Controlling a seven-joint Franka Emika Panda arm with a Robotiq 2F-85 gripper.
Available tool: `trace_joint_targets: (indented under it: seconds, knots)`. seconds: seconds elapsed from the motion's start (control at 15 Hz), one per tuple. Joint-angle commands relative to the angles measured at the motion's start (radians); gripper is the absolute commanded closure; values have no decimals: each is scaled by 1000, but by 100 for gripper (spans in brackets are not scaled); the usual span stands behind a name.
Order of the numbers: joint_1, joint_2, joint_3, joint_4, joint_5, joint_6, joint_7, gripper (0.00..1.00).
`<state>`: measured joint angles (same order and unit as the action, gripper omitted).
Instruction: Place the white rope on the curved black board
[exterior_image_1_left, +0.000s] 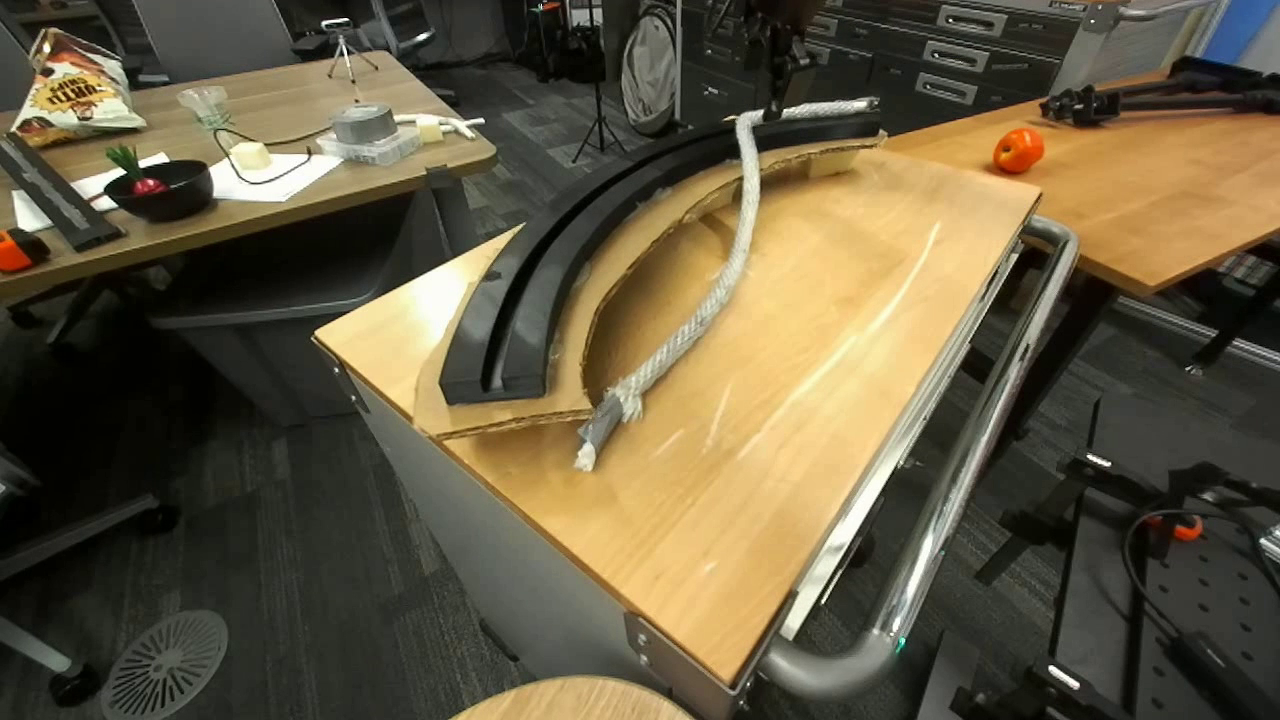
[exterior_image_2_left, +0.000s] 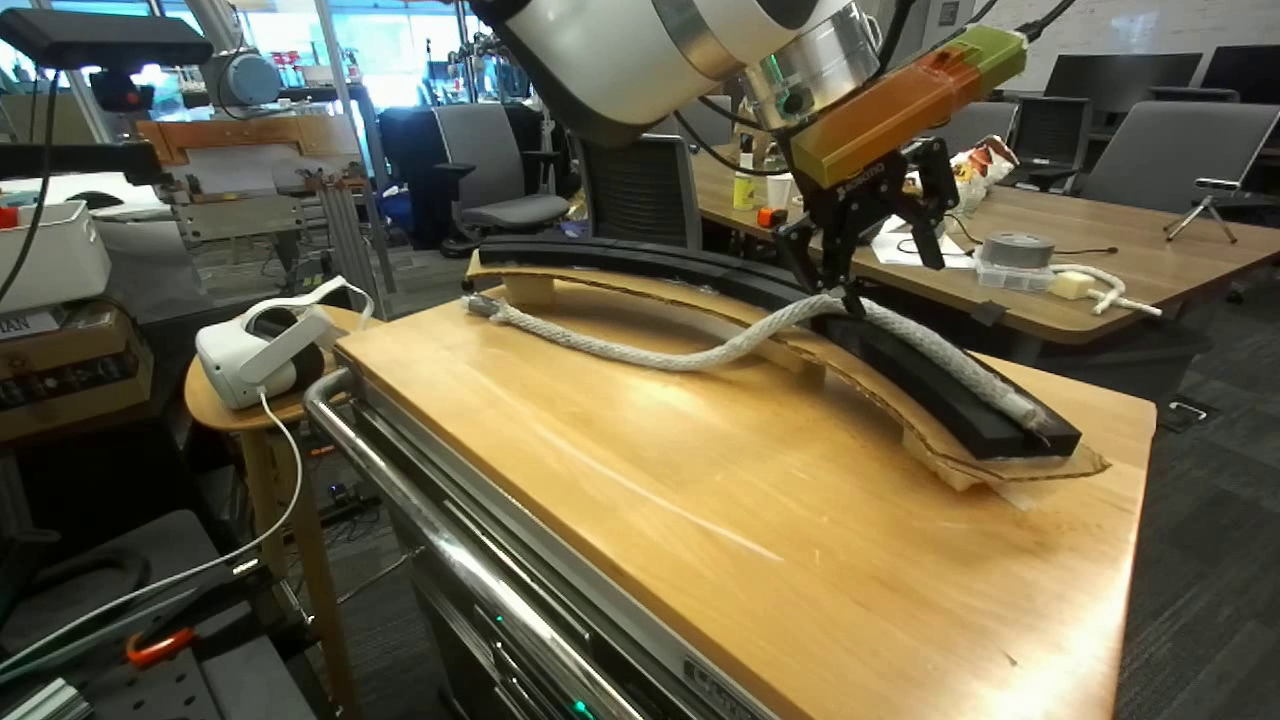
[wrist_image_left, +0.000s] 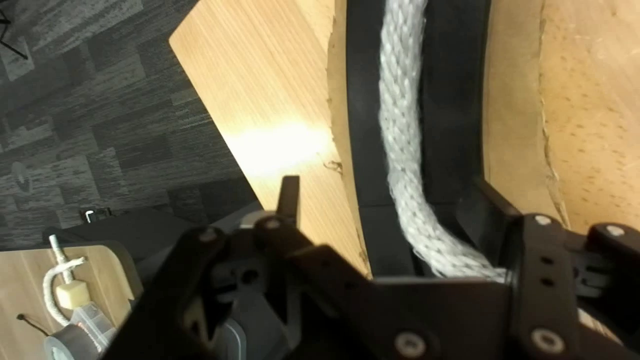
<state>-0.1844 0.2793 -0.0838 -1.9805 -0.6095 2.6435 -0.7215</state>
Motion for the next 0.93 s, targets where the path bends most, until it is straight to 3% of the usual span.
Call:
trace_joint_targets:
  seconds: [0.0, 0.13, 0.33, 0.53, 0.6, 0.67, 0.87]
  knots:
    - [46, -127, -34, -85, -67, -75, 47, 0]
    - [48, -198, -19, -150, -69, -137, 10, 0]
    - [46, -310, 7, -279, 19, -186, -151, 0]
    - [59, -439, 1, -433, 294, -131, -366, 0]
    - [65, -454, -14, -441, 377, -144, -359, 0]
    - [65, -358, -6, -357, 267, -161, -298, 0]
    - [68, -424, -18, -417, 343, -161, -329, 0]
